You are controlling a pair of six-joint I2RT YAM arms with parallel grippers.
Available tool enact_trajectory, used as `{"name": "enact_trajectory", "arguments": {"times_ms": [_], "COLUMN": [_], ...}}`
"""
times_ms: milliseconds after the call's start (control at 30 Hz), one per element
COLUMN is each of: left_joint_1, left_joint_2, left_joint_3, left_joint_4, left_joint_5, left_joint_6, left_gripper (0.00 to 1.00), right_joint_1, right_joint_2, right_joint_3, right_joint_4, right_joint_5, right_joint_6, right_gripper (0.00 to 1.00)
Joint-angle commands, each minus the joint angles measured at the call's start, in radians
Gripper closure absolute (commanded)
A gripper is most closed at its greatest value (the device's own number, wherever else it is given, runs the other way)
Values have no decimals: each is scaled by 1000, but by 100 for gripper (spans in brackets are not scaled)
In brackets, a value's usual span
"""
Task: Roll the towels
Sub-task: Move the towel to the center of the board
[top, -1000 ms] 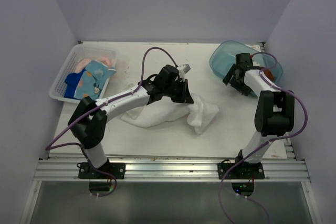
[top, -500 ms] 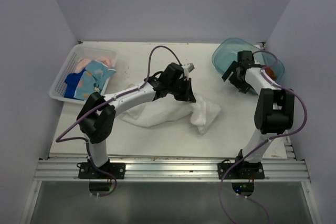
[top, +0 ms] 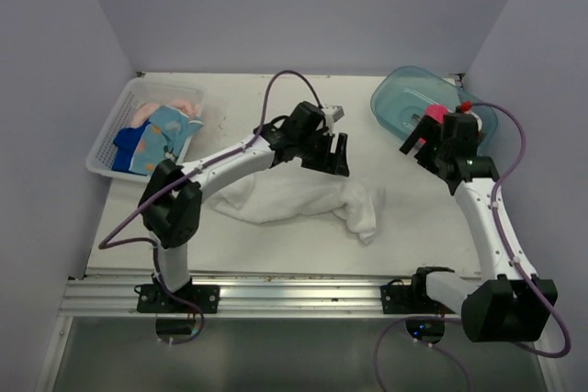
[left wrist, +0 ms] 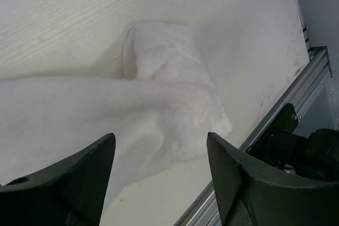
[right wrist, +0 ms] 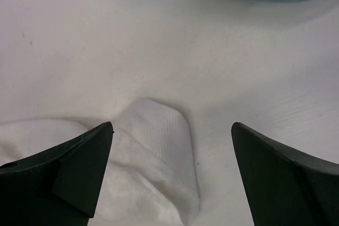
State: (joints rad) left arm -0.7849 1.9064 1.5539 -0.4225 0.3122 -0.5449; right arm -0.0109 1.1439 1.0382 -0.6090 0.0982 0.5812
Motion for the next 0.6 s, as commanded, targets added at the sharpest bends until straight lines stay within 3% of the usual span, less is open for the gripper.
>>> {"name": "enact_trajectory", "arguments": {"times_ms": [0,67,100,200,300,367,467,533,567], "left_joint_1": [123,217,236,268,289,309,335,340,342], "left_joint_2": [-205,-292,-317,-388,-446,-460,-419,-382,-353], "left_joint_3": [-107,-190,-211,-273,-348,-406,-461,-469,-477], "left_joint_4": [-71,-125,-148,-264,-320,-317,-277,-262,-231], "left_joint_5": [-74,-129,-224,-411,-540,-547,-530,-526,-518], "left_joint_6": [40,52,62,83,79,83,100,99,100], "left_gripper": [29,30,29,26,22,16,14,21,30], "right_joint_1": [84,173,269,408,436,439,439,440,443], "right_joint_2": [-59,-82,-88,-104,-122,-130,-87,-59,-47], "right_joint_3": [-110,-159,-173,-231,-297,-337,-354,-345,-336], "right_joint_4": [-109,-136,-146,-164,-152,-129,-78,-58,-52], "right_joint_5": [-51,-14,-6,44,38,23,-28,-46,-49], "right_joint_6": [-46,-18,2,98,160,163,151,144,141], "right_gripper": [2,2,2,2,4,5,13,31,38]}}
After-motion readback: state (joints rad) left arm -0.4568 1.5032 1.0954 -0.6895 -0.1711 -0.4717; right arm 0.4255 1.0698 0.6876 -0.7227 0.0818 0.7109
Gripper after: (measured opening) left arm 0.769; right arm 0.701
